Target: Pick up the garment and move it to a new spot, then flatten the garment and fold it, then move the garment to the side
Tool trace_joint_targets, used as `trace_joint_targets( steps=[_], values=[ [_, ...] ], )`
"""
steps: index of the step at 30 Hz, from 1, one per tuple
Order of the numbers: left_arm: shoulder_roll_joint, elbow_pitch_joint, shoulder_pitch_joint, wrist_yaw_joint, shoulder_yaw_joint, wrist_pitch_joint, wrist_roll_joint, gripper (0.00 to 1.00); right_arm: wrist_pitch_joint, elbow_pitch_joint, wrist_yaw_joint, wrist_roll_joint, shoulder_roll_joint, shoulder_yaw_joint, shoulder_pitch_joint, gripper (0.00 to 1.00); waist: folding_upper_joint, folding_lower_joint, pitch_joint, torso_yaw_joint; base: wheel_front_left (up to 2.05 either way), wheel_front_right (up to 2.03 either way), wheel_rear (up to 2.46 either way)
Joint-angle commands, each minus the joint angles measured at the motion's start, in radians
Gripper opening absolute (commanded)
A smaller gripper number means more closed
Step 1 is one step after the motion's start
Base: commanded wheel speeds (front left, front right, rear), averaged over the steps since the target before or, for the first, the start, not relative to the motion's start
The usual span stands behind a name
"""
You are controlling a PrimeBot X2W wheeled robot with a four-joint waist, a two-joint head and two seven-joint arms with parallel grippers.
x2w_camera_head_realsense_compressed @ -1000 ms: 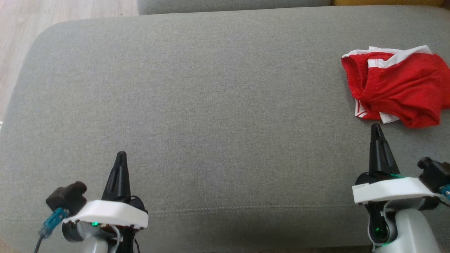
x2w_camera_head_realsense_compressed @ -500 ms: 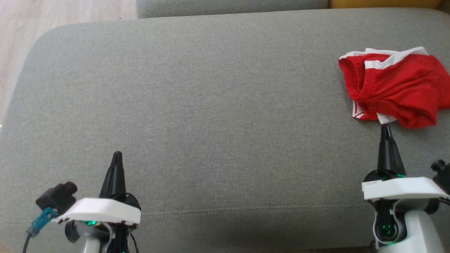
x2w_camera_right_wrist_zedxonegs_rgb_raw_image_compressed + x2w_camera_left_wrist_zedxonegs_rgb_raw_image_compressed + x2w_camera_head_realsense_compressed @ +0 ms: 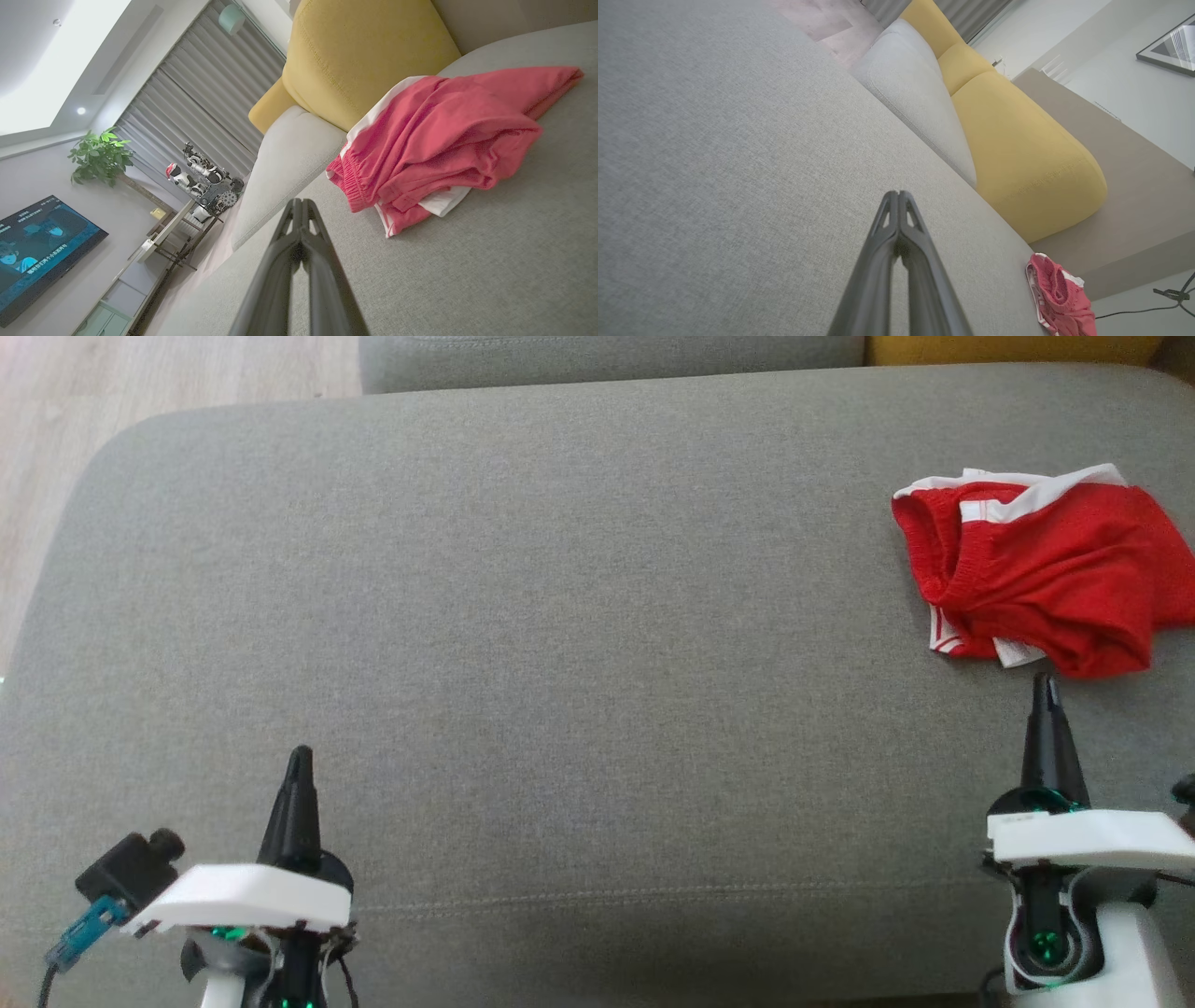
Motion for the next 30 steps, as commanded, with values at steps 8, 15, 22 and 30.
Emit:
trace_joint_targets(
  steps=[8,15,22,30],
  values=[
    [0.017,-0.018,-0.059,-0.017,0.039,0.029,-0.111,0.00,0.031,-0.047,0.003,0.127,0.000,-0.008,-0.016,0.00,0.0000,0.0000,-0.007,-0.004,0.00,0.00,0.00],
    [0.018,-0.012,-0.063,-0.025,0.050,0.046,-0.177,0.00,0.048,-0.050,0.004,0.202,0.000,-0.017,-0.013,0.00,0.0000,0.0000,-0.012,-0.006,0.00,0.00,0.00],
    [0.019,-0.004,-0.067,-0.033,0.064,0.066,-0.254,0.00,0.068,-0.054,0.004,0.288,0.000,-0.027,-0.009,0.00,0.0000,0.0000,-0.018,-0.009,0.00,0.00,0.00],
    [0.020,0.005,-0.072,-0.043,0.079,0.089,-0.340,0.00,0.091,-0.058,0.004,0.387,0.001,-0.038,-0.004,0.00,0.0000,0.0000,-0.024,-0.012,0.00,0.00,0.00]
  ],
)
